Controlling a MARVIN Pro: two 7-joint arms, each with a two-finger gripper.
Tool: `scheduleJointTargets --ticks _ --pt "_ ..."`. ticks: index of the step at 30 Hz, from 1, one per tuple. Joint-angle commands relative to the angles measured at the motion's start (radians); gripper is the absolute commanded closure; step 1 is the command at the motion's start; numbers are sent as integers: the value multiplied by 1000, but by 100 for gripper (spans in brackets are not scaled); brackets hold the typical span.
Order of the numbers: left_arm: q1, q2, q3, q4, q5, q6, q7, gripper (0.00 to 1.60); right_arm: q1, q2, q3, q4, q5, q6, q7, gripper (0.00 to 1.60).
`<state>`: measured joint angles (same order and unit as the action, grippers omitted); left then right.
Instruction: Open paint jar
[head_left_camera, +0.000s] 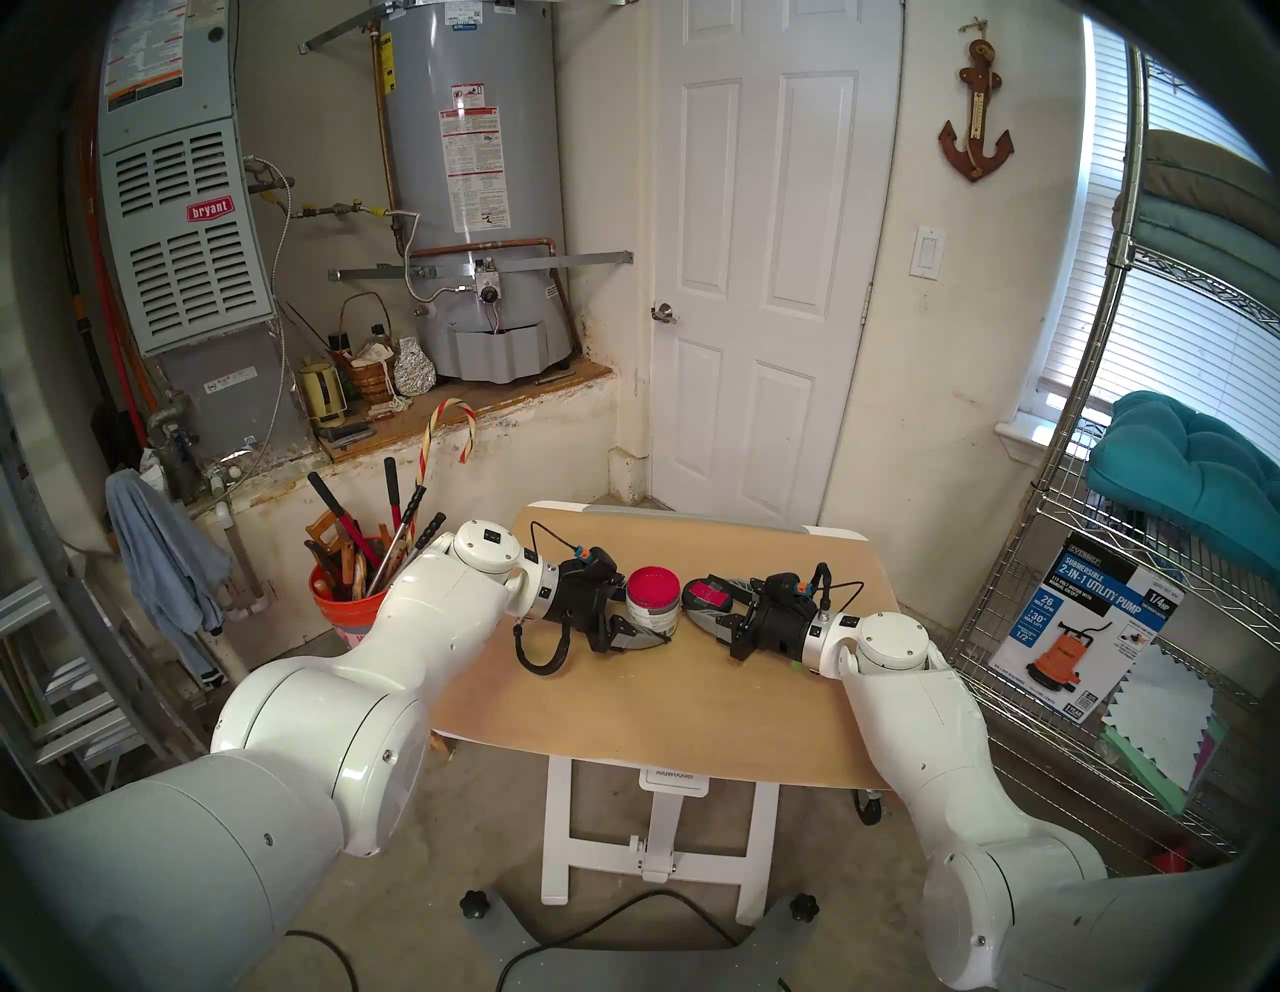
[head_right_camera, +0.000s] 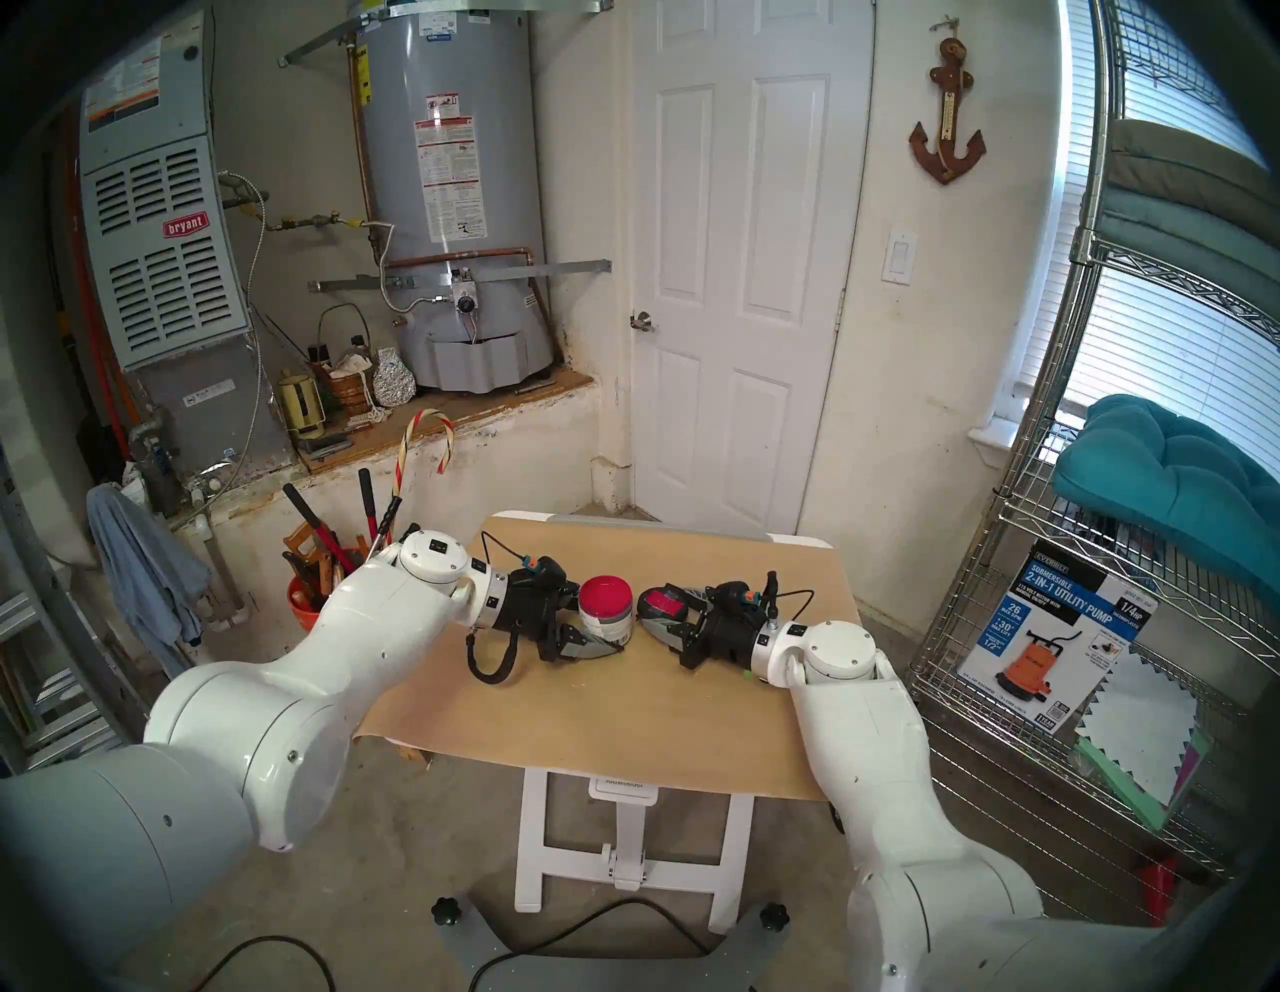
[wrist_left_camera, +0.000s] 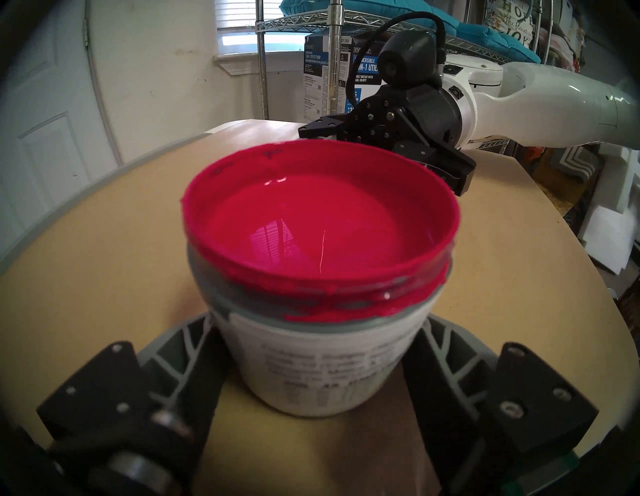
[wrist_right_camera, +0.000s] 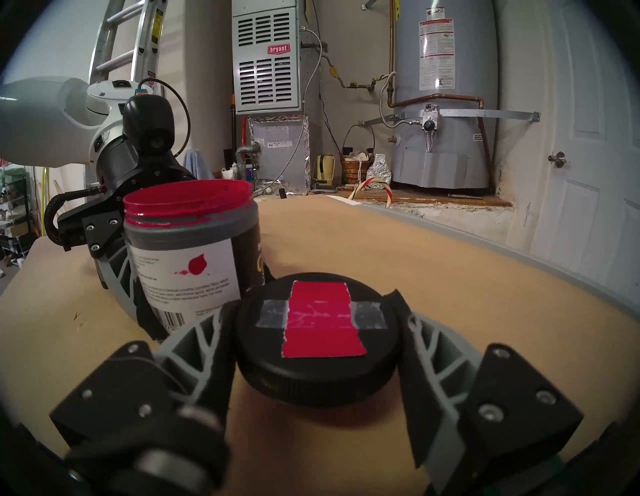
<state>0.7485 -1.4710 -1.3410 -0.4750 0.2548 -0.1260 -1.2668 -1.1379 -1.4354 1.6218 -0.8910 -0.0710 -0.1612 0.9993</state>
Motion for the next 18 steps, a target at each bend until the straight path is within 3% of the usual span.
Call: scheduleJointTargets --ticks 1,2,4,8,10,18 --pt "3 13 -4 -2 -3 6 -12 48 19 -10 1 -18 5 -3 -3 97" --pt "3 13 -4 -2 -3 6 -12 48 20 -10 1 -17 5 -3 -4 97" --pt "3 13 -4 -2 -3 6 -13 26 21 -10 1 -16 5 -4 -4 97" --pt "4 13 -6 -3 -3 7 -14 20 22 -10 0 -14 4 -3 -4 96" --pt "4 13 -8 -3 -3 7 -15 0 22 -10 0 -13 3 -3 -4 96" --pt "8 12 -15 -10 -1 13 -14 0 24 -9 -10 -10 -19 -5 -20 92"
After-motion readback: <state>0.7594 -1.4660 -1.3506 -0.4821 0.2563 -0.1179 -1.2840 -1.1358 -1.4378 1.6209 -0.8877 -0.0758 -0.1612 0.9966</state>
